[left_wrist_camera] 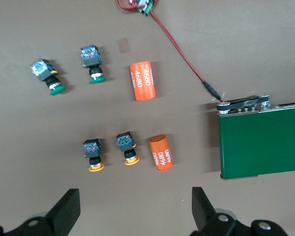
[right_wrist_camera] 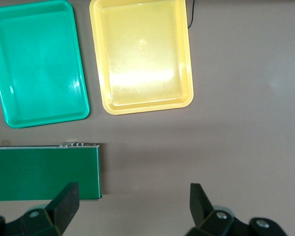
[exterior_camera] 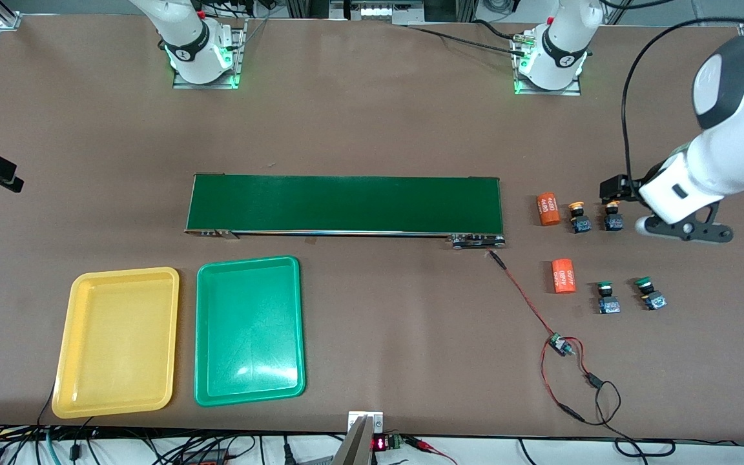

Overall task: Sort buttons by color to trays
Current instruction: 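Reach the left gripper down toward an orange capacitor beside the belt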

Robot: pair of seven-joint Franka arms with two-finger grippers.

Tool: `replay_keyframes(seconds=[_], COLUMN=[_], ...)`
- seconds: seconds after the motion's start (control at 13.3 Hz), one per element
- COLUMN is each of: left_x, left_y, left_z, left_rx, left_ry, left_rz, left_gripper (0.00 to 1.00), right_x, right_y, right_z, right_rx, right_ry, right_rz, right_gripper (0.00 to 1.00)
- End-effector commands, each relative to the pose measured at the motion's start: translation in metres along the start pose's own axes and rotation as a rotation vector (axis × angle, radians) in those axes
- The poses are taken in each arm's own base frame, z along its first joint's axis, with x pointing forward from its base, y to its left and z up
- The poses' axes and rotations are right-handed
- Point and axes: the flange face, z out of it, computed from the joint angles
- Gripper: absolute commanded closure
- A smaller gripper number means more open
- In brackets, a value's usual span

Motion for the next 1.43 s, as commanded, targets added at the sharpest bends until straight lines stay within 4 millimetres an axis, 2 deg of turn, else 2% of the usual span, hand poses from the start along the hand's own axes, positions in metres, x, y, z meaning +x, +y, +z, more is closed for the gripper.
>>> replay_keyframes(seconds=[0.0, 0.08, 0.23, 0.3, 0.45, 0.6, 0.83, 0.98, 1.13, 1.2, 1.28, 1.35], left_x=[0.033, 0.047, 0.074, 0.083, 0.092, 0.1, 0.111, 0.107, 0.112, 0.112, 0.111, 0.109], left_y=[-0.006, -0.007, -0.006, -0.007, -0.009, -0.008, -0.013, -0.013, -0.015, -0.016, -0.019, -0.019], left_z=[0.035, 0.055, 0.1, 0.116, 0.155, 0.186, 0.235, 0.255, 0.283, 0.291, 0.291, 0.29], left_rx=[-0.007, -0.004, -0.012, -0.013, -0.016, -0.02, -0.023, -0.024, -0.029, -0.031, -0.031, -0.031], left_ry=[-0.001, 0.016, 0.044, 0.059, 0.048, 0.066, 0.11, 0.1, 0.127, 0.128, 0.122, 0.108], left_rz=[-0.004, -0.012, -0.019, -0.02, -0.027, -0.046, -0.054, -0.054, -0.058, -0.061, -0.058, -0.057], left_gripper=[0.0, 0.0, 0.0, 0.0, 0.0, 0.0, 0.0, 0.02, 0.05, 0.18, 0.4, 0.49], right_x=[0.001, 0.002, 0.004, 0.005, 0.003, 0.003, 0.003, 0.003, 0.003, 0.003, 0.004, 0.004], right_y=[0.011, 0.016, 0.017, 0.015, 0.004, -0.004, -0.007, -0.007, -0.007, -0.006, -0.007, -0.007], right_z=[0.006, 0.011, 0.011, 0.013, 0.008, 0.007, 0.007, 0.008, 0.008, 0.007, 0.007, 0.007], right_rx=[0.013, 0.016, 0.016, 0.016, 0.013, 0.014, 0.017, 0.017, 0.017, 0.017, 0.017, 0.017], right_ry=[0.005, 0.001, 0.016, 0.01, 0.014, 0.013, 0.014, 0.012, 0.012, 0.014, 0.014, 0.014], right_rz=[0.035, 0.044, 0.045, 0.043, 0.022, -0.001, -0.009, -0.009, -0.009, -0.007, -0.009, -0.009], right_gripper=[0.0, 0.0, 0.0, 0.0, 0.0, 0.0, 0.0, 0.0, 0.0, 0.0, 0.0, 0.0])
